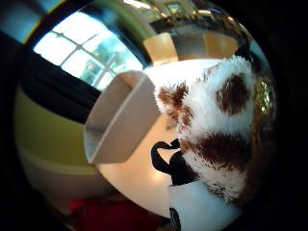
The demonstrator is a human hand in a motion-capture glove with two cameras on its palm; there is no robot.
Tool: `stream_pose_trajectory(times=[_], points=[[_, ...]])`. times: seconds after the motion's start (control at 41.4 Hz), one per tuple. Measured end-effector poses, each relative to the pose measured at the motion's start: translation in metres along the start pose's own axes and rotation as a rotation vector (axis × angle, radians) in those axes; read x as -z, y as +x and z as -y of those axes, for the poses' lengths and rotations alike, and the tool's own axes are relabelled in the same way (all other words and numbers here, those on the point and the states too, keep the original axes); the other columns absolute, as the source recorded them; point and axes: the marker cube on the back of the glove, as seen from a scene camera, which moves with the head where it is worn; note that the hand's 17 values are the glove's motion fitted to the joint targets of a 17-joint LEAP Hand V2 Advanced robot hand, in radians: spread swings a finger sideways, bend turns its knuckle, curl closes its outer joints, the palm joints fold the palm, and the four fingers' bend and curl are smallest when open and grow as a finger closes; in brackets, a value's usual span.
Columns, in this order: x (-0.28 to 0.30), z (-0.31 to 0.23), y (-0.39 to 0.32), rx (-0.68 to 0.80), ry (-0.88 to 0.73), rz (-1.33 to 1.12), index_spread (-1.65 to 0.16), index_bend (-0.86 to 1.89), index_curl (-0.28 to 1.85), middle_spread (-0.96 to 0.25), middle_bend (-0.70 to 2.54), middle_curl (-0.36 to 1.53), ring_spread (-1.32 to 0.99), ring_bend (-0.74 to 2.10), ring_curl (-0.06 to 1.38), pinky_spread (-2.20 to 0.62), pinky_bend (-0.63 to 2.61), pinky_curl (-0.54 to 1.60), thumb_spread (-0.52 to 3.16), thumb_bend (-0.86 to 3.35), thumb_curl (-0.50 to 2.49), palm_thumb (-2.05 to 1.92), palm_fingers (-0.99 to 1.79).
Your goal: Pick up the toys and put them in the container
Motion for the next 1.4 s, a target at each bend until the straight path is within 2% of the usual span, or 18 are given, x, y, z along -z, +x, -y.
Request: stream_pose_trajectory(times=[0.145, 0.338, 0.459, 0.918, 1.087, 1.256, 1.377, 1.401], points=[[0.027, 0.031, -0.06, 0.06, 0.024, 0.1, -0.41, 0.48, 0.7, -0.38, 0.86, 0.66, -0.39, 1.18, 0.51, -0.45, 0.92, 0.4, 0.52, -0.02, 0.88, 0.51, 1.17], [0.05, 0.058, -0.115, 0.186, 0.032, 0.098, -0.42, 0.45, 0.73, -0.37, 0.86, 0.67, -0.39, 1.19, 0.51, -0.45, 0.92, 0.4, 0.5, -0.02, 0.91, 0.5, 1.16], [0.06, 0.074, -0.151, 0.209, 0.039, 0.098, -0.42, 0.42, 0.75, -0.38, 0.85, 0.67, -0.39, 1.19, 0.51, -0.45, 0.92, 0.4, 0.49, -0.02, 0.93, 0.49, 1.16], [0.053, 0.09, -0.294, 0.322, -0.022, 0.177, -0.44, 0.29, 0.81, -0.38, 0.8, 0.67, -0.4, 1.19, 0.5, -0.46, 0.91, 0.4, 0.5, -0.01, 0.98, 0.48, 1.13], [0.039, 0.088, -0.314, 0.335, -0.081, 0.185, -0.46, 0.24, 0.83, -0.39, 0.77, 0.67, -0.4, 1.17, 0.49, -0.46, 0.91, 0.4, 0.51, -0.02, 1.0, 0.47, 1.12], [0.028, 0.08, -0.31, 0.344, -0.234, 0.159, -0.47, 0.15, 0.84, -0.41, 0.7, 0.66, -0.4, 1.16, 0.48, -0.47, 0.9, 0.39, 0.55, -0.02, 1.0, 0.47, 1.03], [0.026, 0.069, -0.298, 0.402, -0.306, 0.095, -0.47, 0.04, 0.8, -0.43, 0.56, 0.62, -0.4, 1.15, 0.47, -0.44, 1.0, 0.42, 0.67, -0.02, 0.98, 0.43, 0.82], [0.026, 0.067, -0.295, 0.409, -0.315, 0.091, -0.47, 0.01, 0.78, -0.41, 0.56, 0.62, -0.4, 1.12, 0.46, -0.41, 0.99, 0.42, 0.74, -0.06, 0.96, 0.35, 0.68]])
